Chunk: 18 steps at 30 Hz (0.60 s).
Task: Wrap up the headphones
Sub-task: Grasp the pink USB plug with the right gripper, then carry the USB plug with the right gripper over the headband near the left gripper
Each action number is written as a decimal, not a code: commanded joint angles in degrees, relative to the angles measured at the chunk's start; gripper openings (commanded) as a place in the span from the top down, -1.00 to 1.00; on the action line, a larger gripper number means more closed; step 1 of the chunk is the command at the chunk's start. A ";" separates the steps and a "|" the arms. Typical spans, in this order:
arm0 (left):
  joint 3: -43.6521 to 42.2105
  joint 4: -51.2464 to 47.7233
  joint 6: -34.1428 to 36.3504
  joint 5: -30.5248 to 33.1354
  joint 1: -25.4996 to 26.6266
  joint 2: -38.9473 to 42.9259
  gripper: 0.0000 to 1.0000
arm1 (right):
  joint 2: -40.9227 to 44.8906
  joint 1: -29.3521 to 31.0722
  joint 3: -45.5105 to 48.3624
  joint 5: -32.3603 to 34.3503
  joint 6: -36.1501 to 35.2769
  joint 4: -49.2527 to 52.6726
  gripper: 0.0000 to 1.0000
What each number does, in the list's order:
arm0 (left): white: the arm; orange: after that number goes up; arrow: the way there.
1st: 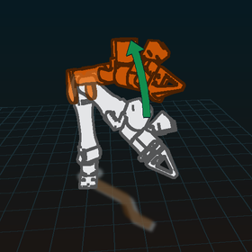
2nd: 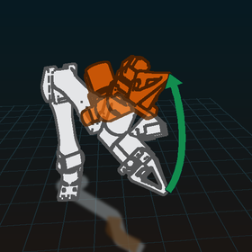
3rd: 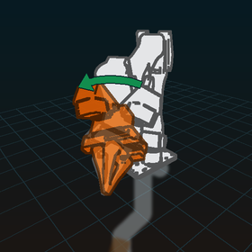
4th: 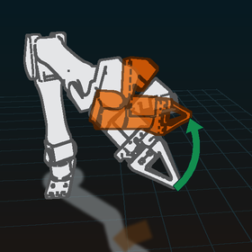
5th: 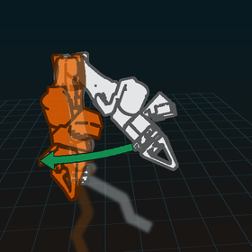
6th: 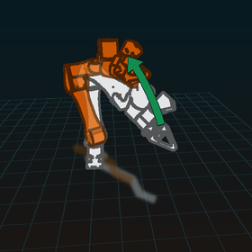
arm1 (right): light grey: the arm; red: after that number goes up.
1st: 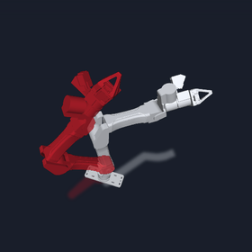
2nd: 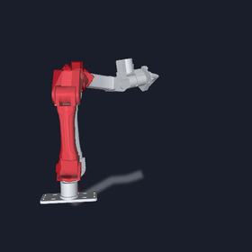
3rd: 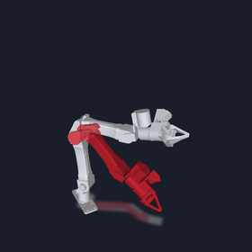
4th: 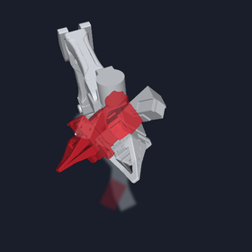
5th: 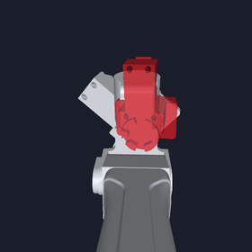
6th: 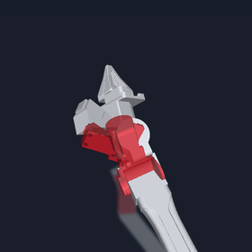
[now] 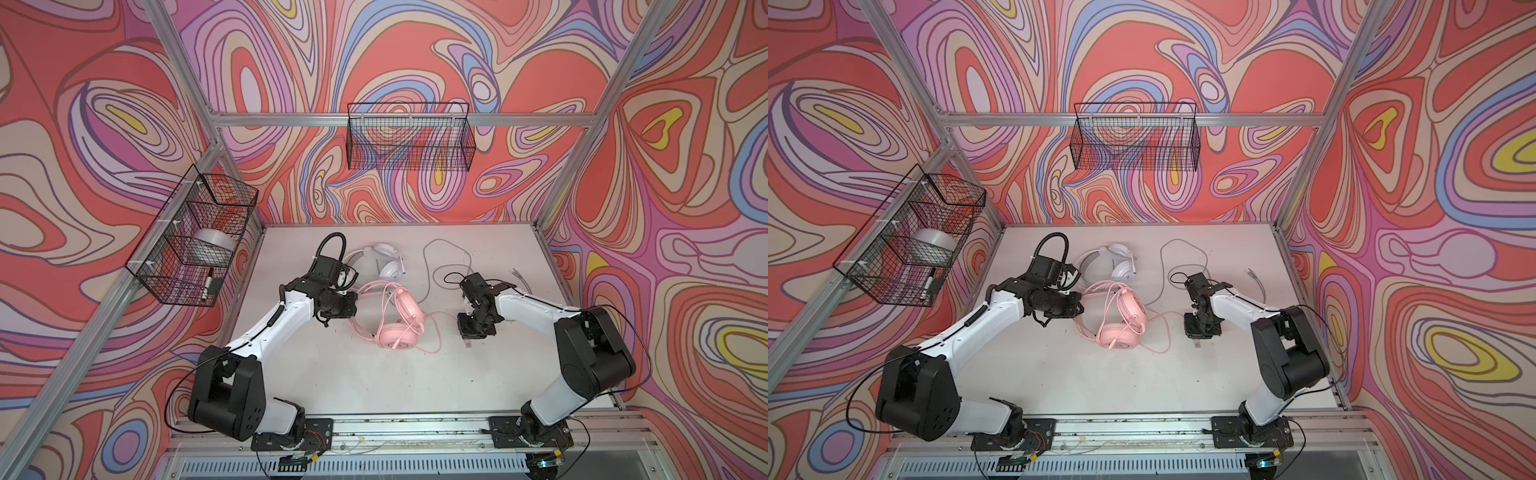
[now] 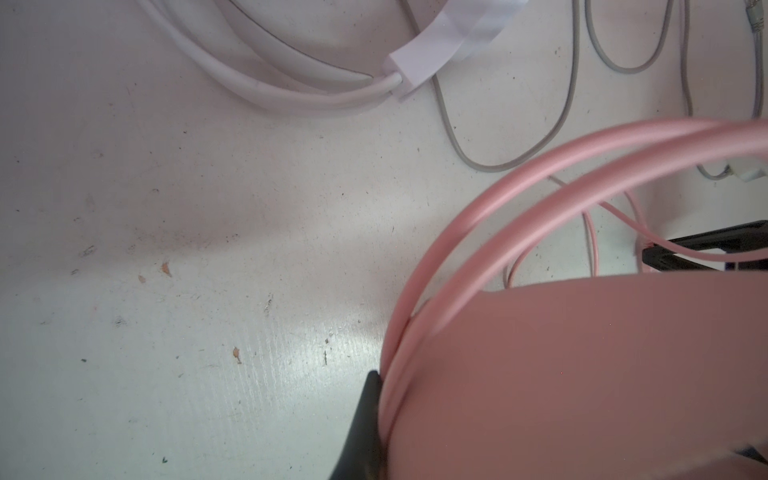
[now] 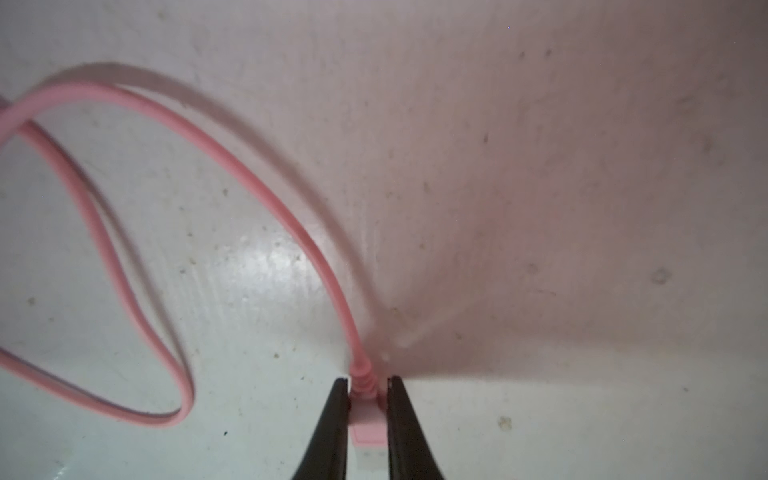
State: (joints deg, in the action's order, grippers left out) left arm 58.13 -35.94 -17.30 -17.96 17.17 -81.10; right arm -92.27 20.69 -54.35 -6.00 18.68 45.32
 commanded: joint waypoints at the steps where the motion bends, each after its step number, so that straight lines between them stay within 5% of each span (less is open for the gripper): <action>1: 2.14 1.75 -2.92 -1.91 -0.86 0.30 1.00 | 4.81 0.22 -0.45 -1.92 -2.91 0.68 0.90; 18: 9.05 -2.70 -12.00 1.35 -4.42 -0.32 1.00 | 22.86 3.53 -4.42 -19.15 -12.57 1.85 1.00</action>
State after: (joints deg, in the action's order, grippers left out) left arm 64.25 -37.74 -25.85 -15.81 13.06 -81.38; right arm -70.83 23.42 -57.17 -21.56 8.97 46.96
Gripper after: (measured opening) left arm 0.082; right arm 0.159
